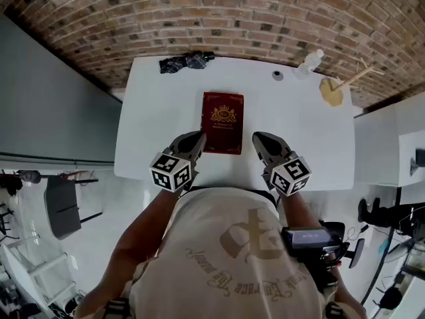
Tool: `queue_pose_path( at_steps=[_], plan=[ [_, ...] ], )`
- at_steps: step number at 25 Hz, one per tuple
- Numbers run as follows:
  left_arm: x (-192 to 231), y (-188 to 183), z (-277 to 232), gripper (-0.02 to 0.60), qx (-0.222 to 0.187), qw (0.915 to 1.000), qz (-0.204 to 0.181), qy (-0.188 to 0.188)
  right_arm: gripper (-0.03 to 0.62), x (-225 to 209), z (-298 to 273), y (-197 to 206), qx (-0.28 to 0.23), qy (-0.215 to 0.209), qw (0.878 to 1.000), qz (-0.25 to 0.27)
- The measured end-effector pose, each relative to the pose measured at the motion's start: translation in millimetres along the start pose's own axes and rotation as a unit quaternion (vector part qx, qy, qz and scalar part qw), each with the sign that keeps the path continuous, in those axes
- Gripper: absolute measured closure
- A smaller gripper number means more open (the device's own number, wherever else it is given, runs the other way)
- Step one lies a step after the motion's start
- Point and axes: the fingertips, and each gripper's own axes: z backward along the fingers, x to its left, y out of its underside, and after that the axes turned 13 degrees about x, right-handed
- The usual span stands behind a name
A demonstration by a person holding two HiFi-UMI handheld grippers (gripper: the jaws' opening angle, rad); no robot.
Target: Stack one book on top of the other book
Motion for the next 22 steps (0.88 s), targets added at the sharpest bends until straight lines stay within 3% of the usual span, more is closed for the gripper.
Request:
queue_pose_path(
  at_steps=[22],
  plan=[
    [-5,20,9,0.561,0.005,1.0,-0.004,0.001,0.572,18,1,20,0.007,0.002,1.0,-0.009]
  ],
)
